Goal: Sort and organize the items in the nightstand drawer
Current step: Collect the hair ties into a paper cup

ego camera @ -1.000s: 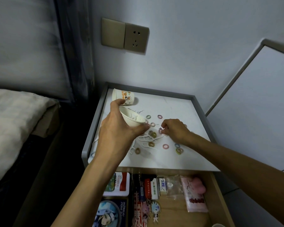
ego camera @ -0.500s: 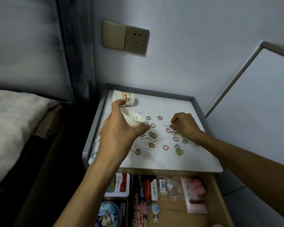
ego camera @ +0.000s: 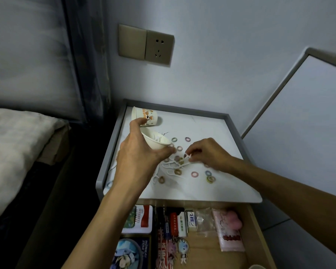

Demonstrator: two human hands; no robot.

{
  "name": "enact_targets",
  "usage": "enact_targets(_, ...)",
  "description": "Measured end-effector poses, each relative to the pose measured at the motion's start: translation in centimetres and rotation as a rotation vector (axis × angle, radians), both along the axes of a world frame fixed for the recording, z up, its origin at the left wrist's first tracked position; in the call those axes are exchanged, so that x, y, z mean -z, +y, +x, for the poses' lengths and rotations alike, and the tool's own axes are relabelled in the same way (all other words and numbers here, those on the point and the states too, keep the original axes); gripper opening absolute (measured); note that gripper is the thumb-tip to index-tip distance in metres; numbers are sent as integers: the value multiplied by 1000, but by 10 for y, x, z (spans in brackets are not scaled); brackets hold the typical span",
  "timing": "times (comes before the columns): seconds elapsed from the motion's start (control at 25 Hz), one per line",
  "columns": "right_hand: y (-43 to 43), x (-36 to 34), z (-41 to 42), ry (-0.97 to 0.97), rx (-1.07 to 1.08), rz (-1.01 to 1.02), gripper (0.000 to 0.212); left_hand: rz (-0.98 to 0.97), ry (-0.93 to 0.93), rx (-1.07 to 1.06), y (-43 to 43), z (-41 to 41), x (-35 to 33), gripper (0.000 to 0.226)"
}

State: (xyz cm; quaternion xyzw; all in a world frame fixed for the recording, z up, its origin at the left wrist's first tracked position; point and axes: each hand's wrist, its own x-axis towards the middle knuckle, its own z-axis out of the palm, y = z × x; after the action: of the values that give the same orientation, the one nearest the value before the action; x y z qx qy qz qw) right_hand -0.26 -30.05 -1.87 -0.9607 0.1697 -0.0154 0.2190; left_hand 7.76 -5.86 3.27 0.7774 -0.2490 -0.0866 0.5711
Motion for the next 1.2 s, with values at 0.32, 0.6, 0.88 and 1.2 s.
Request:
enact_targets(0.32, 9, 25, 0, 82, -36, -100, 15, 5, -2, 4, 2, 1, -1, 88)
enact_targets(0.6, 16, -3, -4, -41, 114, -33, 16, 12, -4, 9, 4, 1, -2, 87)
enact_targets(0.88, 74, -107, 24, -194, -313, 5, 19, 72, -18, 77, 0, -5, 0, 87)
enact_targets(1.2, 55, -75, 19, -307, 33, 190, 15, -14, 1, -23, 11, 3, -7, 87)
